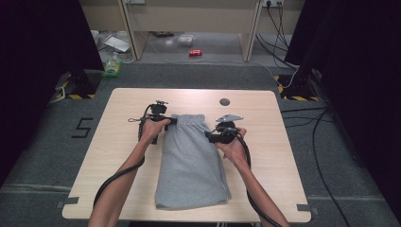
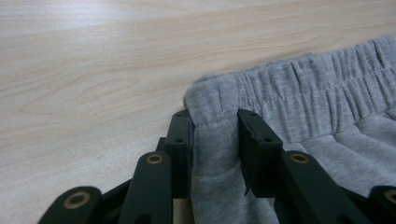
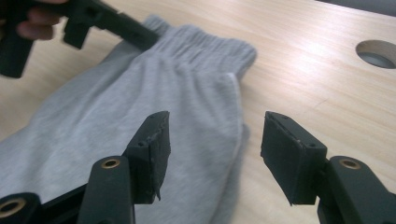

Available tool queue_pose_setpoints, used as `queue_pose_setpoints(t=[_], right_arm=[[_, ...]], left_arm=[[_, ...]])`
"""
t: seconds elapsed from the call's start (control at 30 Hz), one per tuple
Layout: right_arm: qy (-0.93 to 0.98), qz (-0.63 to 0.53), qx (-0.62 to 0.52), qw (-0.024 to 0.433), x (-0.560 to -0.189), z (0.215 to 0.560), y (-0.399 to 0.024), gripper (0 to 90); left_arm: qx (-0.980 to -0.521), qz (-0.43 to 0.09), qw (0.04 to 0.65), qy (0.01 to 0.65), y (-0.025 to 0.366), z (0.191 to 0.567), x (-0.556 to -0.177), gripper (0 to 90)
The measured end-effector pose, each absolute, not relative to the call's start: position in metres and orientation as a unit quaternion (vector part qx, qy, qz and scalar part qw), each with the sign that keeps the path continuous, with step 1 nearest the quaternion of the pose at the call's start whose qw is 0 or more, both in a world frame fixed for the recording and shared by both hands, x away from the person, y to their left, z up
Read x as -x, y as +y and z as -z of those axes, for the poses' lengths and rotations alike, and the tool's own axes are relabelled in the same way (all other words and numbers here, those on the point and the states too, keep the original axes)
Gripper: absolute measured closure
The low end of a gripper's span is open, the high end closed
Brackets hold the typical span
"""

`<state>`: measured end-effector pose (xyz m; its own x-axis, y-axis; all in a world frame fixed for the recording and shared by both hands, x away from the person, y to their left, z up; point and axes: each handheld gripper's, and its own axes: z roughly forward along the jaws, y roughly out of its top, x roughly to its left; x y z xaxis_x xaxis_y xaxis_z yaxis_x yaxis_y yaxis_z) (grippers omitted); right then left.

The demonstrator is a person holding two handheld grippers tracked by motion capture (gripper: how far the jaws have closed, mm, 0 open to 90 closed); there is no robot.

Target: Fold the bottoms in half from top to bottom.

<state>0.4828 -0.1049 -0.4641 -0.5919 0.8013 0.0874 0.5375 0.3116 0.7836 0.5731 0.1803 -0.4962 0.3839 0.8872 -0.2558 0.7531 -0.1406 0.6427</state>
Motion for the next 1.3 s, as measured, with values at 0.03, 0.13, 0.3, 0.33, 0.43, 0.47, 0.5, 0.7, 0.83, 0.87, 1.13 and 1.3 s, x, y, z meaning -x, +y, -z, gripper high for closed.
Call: queue_pose_setpoints(t=[0.03,0.13,0.3,0.33,0.43,0.47,0.5,0.7,0.83,0.87,1.13,1.3], right_arm=[[0.792,-0.408,-0.425,0.161,-0.488,0.464,-0.106,42.9],[0.789,-0.404,-0.435,0.156,-0.501,0.465,-0.109,43.1],[0.787,-0.395,-0.448,0.151,-0.519,0.467,-0.107,43.4],[0.788,-0.395,-0.449,0.146,-0.523,0.469,-0.106,43.4],[0.785,-0.404,-0.451,0.131,-0.531,0.472,-0.099,43.7],[0.781,-0.411,-0.454,0.123,-0.533,0.474,-0.095,43.9],[0.778,-0.414,-0.458,0.118,-0.535,0.475,-0.091,44.0],[0.792,-0.379,-0.460,0.131,-0.548,0.487,-0.074,44.9],[0.799,-0.358,-0.466,0.128,-0.554,0.497,-0.073,45.0],[0.800,-0.353,-0.469,0.127,-0.555,0.500,-0.072,45.0],[0.806,-0.340,-0.465,0.137,-0.557,0.505,-0.068,47.8],[0.808,-0.345,-0.463,0.115,-0.557,0.503,-0.066,65.6]], left_arm=[[-0.749,-0.094,0.361,0.547,0.180,0.496,-0.573,66.4],[-0.749,-0.093,0.361,0.548,0.180,0.497,-0.573,66.2],[-0.746,-0.090,0.364,0.551,0.181,0.498,-0.573,65.3],[-0.747,-0.091,0.362,0.550,0.181,0.498,-0.573,65.3],[-0.748,-0.093,0.362,0.549,0.181,0.498,-0.573,65.3],[-0.748,-0.094,0.362,0.549,0.181,0.498,-0.572,65.3],[-0.747,-0.095,0.362,0.549,0.180,0.498,-0.572,65.3],[-0.747,-0.095,0.364,0.548,0.181,0.498,-0.571,65.0],[-0.746,-0.096,0.365,0.548,0.181,0.499,-0.570,64.9],[-0.746,-0.096,0.365,0.548,0.181,0.499,-0.570,64.9],[-0.747,-0.099,0.363,0.548,0.180,0.498,-0.570,65.0],[-0.745,-0.100,0.364,0.549,0.180,0.499,-0.569,65.1]])
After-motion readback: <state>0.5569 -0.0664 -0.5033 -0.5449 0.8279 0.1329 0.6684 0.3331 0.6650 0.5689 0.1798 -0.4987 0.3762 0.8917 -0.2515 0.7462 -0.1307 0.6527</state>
